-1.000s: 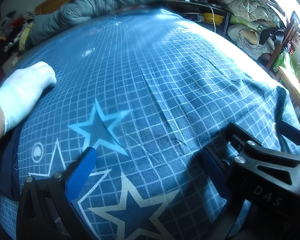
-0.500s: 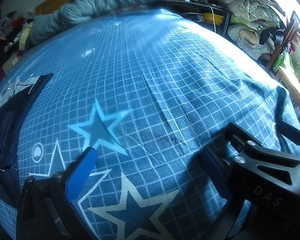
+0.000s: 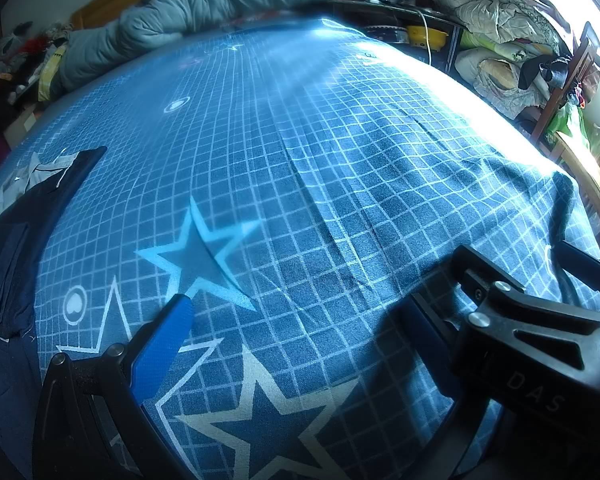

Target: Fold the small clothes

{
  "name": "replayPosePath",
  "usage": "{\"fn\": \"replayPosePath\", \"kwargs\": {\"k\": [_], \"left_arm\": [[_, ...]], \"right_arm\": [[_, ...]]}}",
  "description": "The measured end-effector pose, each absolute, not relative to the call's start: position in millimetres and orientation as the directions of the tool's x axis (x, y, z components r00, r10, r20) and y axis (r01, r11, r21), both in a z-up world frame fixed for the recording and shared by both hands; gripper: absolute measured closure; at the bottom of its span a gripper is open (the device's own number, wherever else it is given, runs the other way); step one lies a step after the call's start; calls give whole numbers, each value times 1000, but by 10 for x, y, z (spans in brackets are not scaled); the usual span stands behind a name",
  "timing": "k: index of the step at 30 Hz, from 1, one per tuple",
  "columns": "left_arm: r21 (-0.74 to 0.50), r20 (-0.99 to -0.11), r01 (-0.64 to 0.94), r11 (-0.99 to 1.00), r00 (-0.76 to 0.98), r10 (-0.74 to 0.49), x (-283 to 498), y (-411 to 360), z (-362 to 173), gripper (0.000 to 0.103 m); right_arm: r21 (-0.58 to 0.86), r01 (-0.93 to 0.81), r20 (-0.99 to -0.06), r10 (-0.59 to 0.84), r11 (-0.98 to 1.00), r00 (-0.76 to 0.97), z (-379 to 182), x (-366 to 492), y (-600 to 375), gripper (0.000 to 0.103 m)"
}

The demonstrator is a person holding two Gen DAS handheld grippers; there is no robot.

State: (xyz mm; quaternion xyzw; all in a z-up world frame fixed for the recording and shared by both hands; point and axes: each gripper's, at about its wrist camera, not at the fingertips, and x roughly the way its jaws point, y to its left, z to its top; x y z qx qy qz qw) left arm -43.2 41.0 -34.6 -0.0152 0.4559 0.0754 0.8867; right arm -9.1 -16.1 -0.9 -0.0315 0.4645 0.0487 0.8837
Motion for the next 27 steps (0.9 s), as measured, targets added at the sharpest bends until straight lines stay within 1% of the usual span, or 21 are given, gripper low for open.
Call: {"fn": "replayPosePath", "kwargs": {"k": [27], "left_arm": [[41, -811, -147, 988, 573, 119, -432, 409, -351, 0]], "right_arm": [[-11, -115, -824, 57, 993, 564, -7, -97, -159, 0]]}}
